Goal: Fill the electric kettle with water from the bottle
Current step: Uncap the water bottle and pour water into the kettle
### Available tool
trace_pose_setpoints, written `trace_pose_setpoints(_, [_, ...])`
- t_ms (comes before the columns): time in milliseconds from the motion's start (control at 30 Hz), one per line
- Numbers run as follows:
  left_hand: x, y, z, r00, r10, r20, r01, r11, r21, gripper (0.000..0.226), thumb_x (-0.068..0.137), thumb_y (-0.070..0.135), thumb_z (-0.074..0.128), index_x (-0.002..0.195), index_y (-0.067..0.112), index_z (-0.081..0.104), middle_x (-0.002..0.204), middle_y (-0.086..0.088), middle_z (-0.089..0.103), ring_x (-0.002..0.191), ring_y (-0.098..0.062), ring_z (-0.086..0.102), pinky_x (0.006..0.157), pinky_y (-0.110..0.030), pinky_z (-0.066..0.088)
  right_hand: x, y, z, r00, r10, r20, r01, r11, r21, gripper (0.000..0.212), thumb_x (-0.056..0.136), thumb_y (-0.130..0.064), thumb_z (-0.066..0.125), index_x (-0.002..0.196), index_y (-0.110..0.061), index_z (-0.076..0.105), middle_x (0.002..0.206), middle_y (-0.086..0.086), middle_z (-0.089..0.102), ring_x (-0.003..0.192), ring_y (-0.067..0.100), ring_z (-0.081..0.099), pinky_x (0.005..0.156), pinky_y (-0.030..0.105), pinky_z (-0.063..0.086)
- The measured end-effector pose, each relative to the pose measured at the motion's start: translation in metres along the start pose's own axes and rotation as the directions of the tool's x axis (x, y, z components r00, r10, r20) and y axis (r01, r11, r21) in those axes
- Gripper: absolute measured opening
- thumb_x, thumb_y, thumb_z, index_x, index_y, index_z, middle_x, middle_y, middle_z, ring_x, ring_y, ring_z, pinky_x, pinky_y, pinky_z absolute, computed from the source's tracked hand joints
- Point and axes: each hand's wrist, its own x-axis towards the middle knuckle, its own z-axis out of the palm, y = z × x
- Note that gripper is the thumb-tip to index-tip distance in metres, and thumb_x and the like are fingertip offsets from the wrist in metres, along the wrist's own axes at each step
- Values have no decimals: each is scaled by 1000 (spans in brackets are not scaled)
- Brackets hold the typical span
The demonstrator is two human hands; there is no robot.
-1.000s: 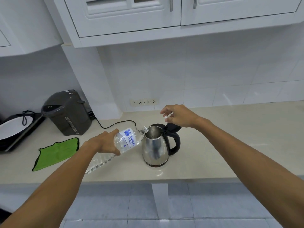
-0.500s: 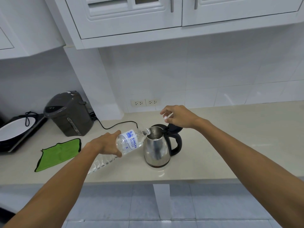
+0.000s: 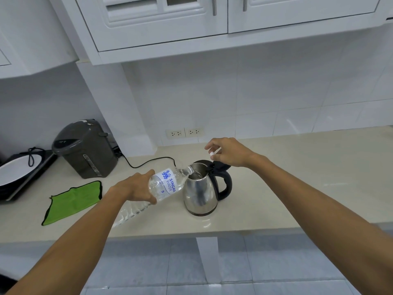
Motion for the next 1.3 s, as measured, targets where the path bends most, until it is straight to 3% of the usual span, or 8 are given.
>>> trace_pose_setpoints(100, [0,0,1,1000,-1,0,1,1000,1,78,60,52,88,121,34,44,95,2,65,84,-19,67,80,-41,59,-1,0,1,1000,5,3,-5,1000,8,29,94,-19,66,124,-21,66,112,-2,70,97,13,70,81,30,58])
trace_pose_setpoints(333, [-1,-1,0,1000,-13,0,13,1000,18,78,62,52,88,123,32,44,94,1,62,82,-18,65,76,-38,57,-4,-2,1,1000,18,-3,-18,1000,23,30,94,-17,65,124,-21,66,112,-3,70,97,14,70,71,17,48])
trace_pose_setpoints(467, [-2,-2,0,1000,-17,-1,17,1000,11,74,65,49,89,121,31,43,92,1,60,79,-16,63,70,-34,50,-6,-3,-1,1000,23,-6,-23,999,27,30,94,-17,65,124,-22,66,112,-3,69,98,14,70,81,26,55])
trace_pose_setpoints(900, [-3,-4,2,1000,-17,6,17,1000,-9,78,59,52,87,120,32,43,94,2,63,83,-19,65,76,-38,57,-4,-4,4,1000,28,0,-28,999,33,30,94,-18,66,124,-22,66,111,-4,70,96,12,71,76,21,51])
trace_pose_setpoints(1033, [0,-4,6,1000,-7,-1,7,998,-55,81,60,50,88,125,30,45,95,3,66,85,-20,67,78,-39,58,-3,-4,6,1000,25,-3,-25,999,34,28,95,-18,66,122,-22,68,112,-4,70,98,13,71,79,22,52])
trace_pose_setpoints(1167, [2,0,12,1000,3,-13,-5,991,-135,77,66,46,90,126,29,44,95,2,65,87,-17,64,76,-36,54,0,-3,7,999,24,-22,-23,1000,15,19,96,-17,66,113,-19,75,110,-6,72,96,11,70,73,9,44])
trace_pose_setpoints(1300, [2,8,18,999,4,-44,-16,962,-272,73,68,45,90,123,31,45,100,-1,69,90,-19,66,77,-37,56,6,-4,9,997,57,-48,-56,998,20,20,93,-16,70,112,-20,76,105,-7,72,93,9,68,69,8,42])
